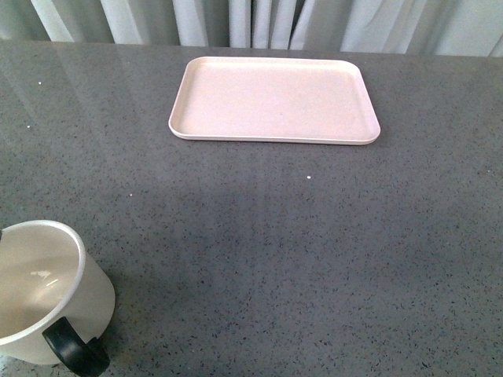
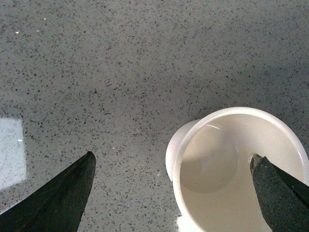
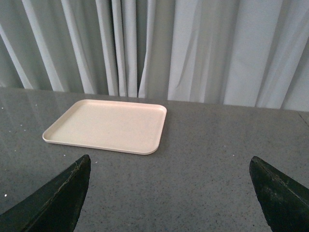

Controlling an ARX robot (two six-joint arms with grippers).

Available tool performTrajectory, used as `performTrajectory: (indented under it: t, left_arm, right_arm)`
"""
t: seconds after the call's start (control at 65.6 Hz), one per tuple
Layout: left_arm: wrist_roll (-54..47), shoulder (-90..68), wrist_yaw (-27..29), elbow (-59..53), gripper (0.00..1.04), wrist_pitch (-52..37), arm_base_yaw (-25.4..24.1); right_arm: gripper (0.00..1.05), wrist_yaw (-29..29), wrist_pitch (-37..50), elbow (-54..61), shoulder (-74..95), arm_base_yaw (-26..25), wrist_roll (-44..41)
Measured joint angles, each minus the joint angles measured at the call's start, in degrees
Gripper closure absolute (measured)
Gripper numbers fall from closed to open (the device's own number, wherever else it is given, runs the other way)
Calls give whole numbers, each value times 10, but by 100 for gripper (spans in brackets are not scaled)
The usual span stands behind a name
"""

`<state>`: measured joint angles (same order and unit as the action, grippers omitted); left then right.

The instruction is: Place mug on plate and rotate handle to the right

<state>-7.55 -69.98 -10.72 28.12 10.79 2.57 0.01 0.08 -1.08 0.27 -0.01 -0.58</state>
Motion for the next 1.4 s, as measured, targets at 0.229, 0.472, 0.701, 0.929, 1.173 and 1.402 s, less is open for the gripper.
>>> performTrajectory:
  t: [0.229,0.472,0.701,0.929,1.173,1.402]
  left_arm:
    - [-2,-33,-2,-2,9,-16,11]
    - [-15,-52,-3,-3,9,-22,16]
    - [-33,-82,-2,-6,9,-32,17]
    - [-38,-111,2,-7,26,-49,23]
    - [-39,-123,7,-7,65,-56,33]
    - [-38,-97,10,-3,103,-17,52]
  right_arm:
    - [9,0,0,0,0,0,0]
    - [9,0,0,0,0,0,0]
    - [9,0,0,0,0,0,0]
    - [9,0,0,0,0,0,0]
    - [9,0,0,0,0,0,0]
    - [9,0,0,0,0,0,0]
